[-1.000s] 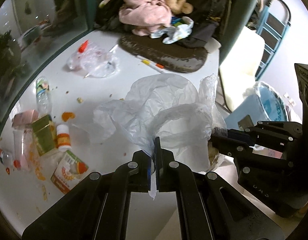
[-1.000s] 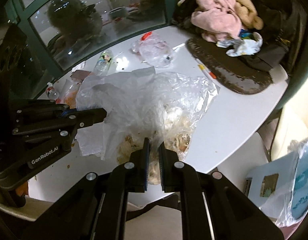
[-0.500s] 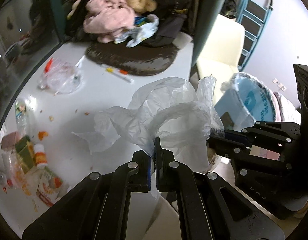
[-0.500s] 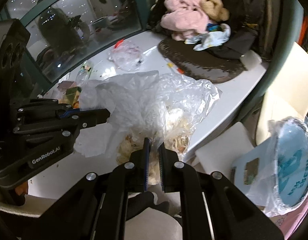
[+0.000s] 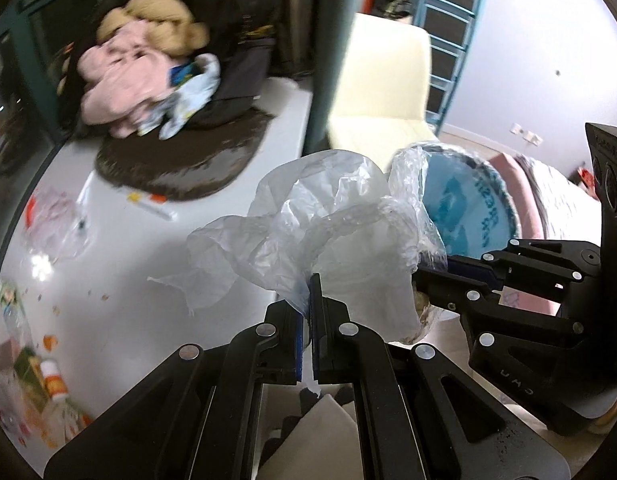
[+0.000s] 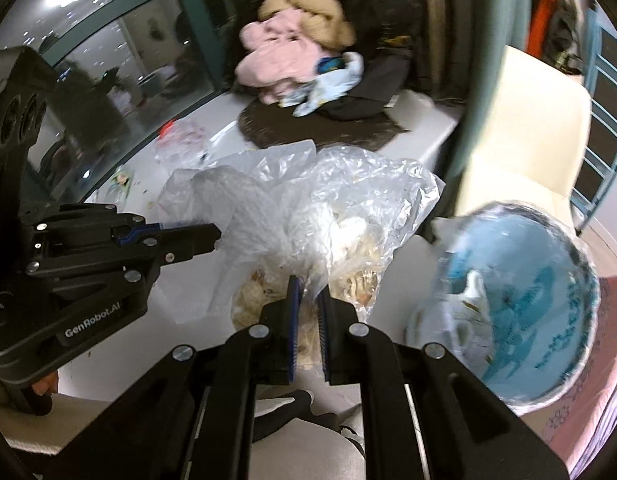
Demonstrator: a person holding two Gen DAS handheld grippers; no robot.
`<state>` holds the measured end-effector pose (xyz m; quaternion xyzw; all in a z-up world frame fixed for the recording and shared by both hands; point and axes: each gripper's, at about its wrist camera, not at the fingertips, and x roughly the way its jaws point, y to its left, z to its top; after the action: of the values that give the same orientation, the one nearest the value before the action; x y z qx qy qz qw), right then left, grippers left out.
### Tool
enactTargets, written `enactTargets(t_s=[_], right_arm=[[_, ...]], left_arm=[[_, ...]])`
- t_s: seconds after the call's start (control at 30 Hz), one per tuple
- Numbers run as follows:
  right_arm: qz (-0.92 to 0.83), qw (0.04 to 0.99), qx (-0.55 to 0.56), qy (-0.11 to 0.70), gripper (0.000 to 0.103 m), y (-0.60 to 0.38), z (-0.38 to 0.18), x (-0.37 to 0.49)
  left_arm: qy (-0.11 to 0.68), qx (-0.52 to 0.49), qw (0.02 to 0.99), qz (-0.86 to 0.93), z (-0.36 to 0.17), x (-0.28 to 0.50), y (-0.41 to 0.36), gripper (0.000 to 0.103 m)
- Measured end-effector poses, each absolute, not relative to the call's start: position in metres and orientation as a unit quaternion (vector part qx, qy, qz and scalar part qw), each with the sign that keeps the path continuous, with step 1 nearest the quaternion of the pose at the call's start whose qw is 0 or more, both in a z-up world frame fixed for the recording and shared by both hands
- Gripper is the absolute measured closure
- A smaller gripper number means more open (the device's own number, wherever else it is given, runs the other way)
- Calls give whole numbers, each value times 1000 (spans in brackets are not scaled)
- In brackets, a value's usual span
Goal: Collect trash
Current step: 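Lift the clear plastic bag with both grippers and carry it to the bin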
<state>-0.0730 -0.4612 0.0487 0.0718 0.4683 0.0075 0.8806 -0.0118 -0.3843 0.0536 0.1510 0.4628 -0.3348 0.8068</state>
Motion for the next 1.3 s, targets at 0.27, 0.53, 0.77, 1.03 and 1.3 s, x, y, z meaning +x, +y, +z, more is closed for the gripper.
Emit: enactTargets(t_s=[0.27,0.53,0.77,1.03,1.3], right_arm=[[-48,881,104,458,92,-526,52,-97],[-75,885,115,444,92,-592,58,-109],[-91,887,122,436,92,-642,62,-123],[-139,875,166,433,92,-678,56,-150],[-221,852,221,421,92,-698,51,-183]], left_arm=[[454,185,782,-385,51,-22,-460,101],[441,202,772,-411,54,-32,-535,101],[437,217,761,-427,53,-47,-598,101],[439,258,719,-474,43,-74,-648,101],[431,306,655,-540,30,-104,-687,101]])
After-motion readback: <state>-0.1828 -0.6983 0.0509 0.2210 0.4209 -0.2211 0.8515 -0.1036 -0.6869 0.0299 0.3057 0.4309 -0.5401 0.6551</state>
